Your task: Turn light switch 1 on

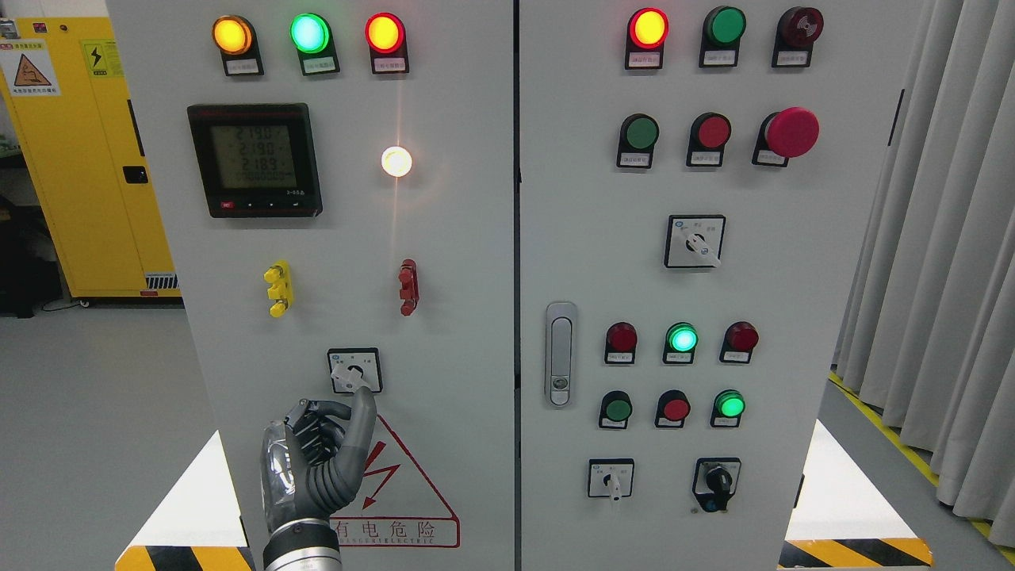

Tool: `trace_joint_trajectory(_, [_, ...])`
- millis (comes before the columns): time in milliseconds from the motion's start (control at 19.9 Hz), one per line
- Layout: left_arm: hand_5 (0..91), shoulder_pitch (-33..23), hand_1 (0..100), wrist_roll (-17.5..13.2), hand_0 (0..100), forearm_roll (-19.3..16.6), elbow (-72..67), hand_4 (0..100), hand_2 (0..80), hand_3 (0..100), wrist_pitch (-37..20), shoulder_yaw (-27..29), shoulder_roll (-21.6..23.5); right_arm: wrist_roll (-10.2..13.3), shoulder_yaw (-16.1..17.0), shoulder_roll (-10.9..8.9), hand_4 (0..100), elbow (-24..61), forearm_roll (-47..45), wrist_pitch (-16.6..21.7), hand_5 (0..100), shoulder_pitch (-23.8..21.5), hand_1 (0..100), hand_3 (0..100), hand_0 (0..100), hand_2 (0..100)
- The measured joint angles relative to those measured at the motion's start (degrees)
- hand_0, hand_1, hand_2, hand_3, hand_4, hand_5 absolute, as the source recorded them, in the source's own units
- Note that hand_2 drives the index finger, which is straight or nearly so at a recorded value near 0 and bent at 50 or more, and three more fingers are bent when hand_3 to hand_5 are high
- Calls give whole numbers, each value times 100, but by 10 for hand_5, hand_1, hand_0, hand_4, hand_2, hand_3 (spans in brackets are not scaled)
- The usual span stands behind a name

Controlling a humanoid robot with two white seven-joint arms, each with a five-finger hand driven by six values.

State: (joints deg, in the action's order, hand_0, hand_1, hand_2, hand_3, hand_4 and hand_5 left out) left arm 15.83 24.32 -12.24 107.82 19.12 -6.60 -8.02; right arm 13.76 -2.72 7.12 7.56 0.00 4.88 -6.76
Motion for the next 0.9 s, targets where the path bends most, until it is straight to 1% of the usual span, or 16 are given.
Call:
trace_joint_trajectory(150, [901, -523, 463, -15, 156, 9, 33, 1000, 681, 980, -799, 11, 46, 0, 0, 0, 0, 0, 0, 0, 0, 0, 500, 0, 0, 40])
trace_joint_trajectory(201, [900, -710, 459, -79, 156, 13, 37, 1000, 683, 981, -1043, 27, 63, 0, 0, 0, 0, -1, 0, 0, 0, 0, 500, 0, 0, 40])
trace_joint_trajectory(301, [897, -1147, 417, -268, 152, 55, 17, 1000, 707, 1000, -1563, 97, 104, 0, 0, 0, 0, 0, 0, 0, 0, 0, 500, 0, 0, 40])
trace_joint_trajectory(401, [896, -1618, 376, -451, 135, 183, -80, 1000, 728, 1000, -2153, 193, 161, 0, 0, 0, 0, 0, 0, 0, 0, 0, 500, 0, 0, 40])
trace_joint_trajectory(501, [892, -2017, 360, -569, 116, 341, -259, 1000, 730, 1000, -2669, 307, 220, 0, 0, 0, 0, 0, 0, 0, 0, 0, 500, 0, 0, 40])
trace_joint_trajectory(652, [868, -2499, 354, -787, 105, 655, -675, 1000, 719, 1000, -3236, 490, 333, 0, 0, 0, 0, 0, 0, 0, 0, 0, 500, 0, 0, 40])
trace_joint_trajectory(752, [827, -2762, 349, -1065, 103, 886, -1078, 983, 685, 1000, -3626, 616, 411, 0, 0, 0, 0, 0, 0, 0, 0, 0, 500, 0, 0, 40])
trace_joint_trajectory(802, [745, -2858, 342, -1228, 101, 1006, -1311, 938, 654, 991, -3863, 674, 444, 0, 0, 0, 0, 0, 0, 0, 0, 0, 500, 0, 0, 40])
trace_joint_trajectory(852, [745, -2939, 342, -1385, 101, 1111, -1576, 938, 654, 991, -4140, 729, 474, 0, 0, 0, 0, 0, 0, 0, 0, 0, 500, 0, 0, 40])
trace_joint_trajectory(902, [682, -3009, 337, -1519, 98, 1187, -1877, 888, 621, 938, -4403, 778, 502, 0, 0, 0, 0, 0, 0, 0, 0, 0, 500, 0, 0, 40])
